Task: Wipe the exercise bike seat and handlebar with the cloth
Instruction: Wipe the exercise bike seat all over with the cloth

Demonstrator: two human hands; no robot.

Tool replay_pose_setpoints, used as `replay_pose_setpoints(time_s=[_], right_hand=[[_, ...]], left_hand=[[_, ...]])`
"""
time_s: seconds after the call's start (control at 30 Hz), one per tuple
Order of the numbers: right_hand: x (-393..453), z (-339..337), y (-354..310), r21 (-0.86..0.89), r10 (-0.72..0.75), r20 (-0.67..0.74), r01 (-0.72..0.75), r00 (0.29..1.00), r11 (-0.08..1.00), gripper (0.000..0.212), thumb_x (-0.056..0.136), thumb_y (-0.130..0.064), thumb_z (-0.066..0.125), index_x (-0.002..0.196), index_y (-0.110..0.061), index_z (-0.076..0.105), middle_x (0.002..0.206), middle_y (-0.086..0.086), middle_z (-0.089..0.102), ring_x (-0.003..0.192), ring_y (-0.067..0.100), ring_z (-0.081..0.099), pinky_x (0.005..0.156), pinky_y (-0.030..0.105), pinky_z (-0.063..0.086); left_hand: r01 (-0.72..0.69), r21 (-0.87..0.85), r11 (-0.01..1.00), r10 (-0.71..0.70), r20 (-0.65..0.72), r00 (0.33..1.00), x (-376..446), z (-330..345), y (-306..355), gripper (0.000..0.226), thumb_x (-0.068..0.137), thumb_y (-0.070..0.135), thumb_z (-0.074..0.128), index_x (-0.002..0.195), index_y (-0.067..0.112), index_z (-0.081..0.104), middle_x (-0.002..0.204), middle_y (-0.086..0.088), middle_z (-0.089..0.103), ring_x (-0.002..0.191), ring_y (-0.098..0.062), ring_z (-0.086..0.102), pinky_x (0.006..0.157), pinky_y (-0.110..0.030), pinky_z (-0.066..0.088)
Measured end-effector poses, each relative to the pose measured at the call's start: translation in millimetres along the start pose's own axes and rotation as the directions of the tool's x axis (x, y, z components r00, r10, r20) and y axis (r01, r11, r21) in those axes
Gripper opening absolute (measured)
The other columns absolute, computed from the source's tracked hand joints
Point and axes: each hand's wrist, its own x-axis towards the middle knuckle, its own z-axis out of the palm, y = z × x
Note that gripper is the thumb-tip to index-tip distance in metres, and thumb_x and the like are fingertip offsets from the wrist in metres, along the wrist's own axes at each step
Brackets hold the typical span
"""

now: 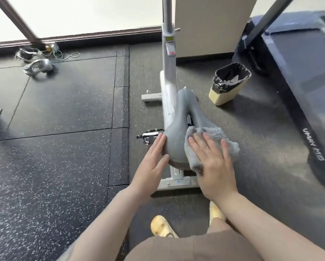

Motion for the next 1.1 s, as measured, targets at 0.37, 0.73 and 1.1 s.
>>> replay_pose_setpoints(time_s=[0.37, 0.73, 1.1], right_hand=[[13.0, 2.6, -15.7, 0.007, -0.059, 0.103, 0.059, 0.993, 0.998, 0.077, 0.085, -0.024, 0.053, 0.151, -0.023, 0.013, 0.159, -0.007, 0.010, 0.146, 0.014, 0.003, 0.119, 0.040, -0.004], [50.1, -23.3, 25.1, 0.085, -0.098, 0.122, 0.088, 0.988, 0.993, 0.059, 0.094, -0.021, 0.044, 0.148, -0.029, 0.024, 0.156, -0.013, 0.021, 0.144, 0.004, 0.013, 0.119, 0.038, -0.001], [70.0, -25.0, 30.8, 0.140, -0.187, 0.150, 0.166, 0.971, 0.976, 0.072, 0.078, 0.000, 0.050, 0.144, -0.027, 0.036, 0.155, -0.007, 0.026, 0.145, 0.011, 0.011, 0.119, 0.036, 0.001]], left_hand=[[0.007, -0.015, 1.000, -0.008, -0.024, 1.000, 2.3, -1.3, 2.5, 0.064, 0.092, 0.016, 0.057, 0.147, 0.022, 0.025, 0.150, 0.019, 0.021, 0.135, 0.017, 0.015, 0.109, -0.005, 0.012], [0.194, -0.374, 0.907, -0.279, -0.188, 0.942, -13.3, 39.5, 13.8, 0.057, 0.094, 0.022, 0.052, 0.146, 0.024, 0.028, 0.138, 0.006, 0.051, 0.127, -0.006, 0.047, 0.112, -0.040, 0.033], [0.203, -0.442, 0.874, -0.330, -0.233, 0.915, -24.8, 63.3, 23.3, 0.094, 0.074, 0.029, 0.068, 0.149, 0.023, 0.011, 0.147, 0.007, 0.037, 0.134, -0.004, 0.036, 0.114, -0.041, 0.030]])
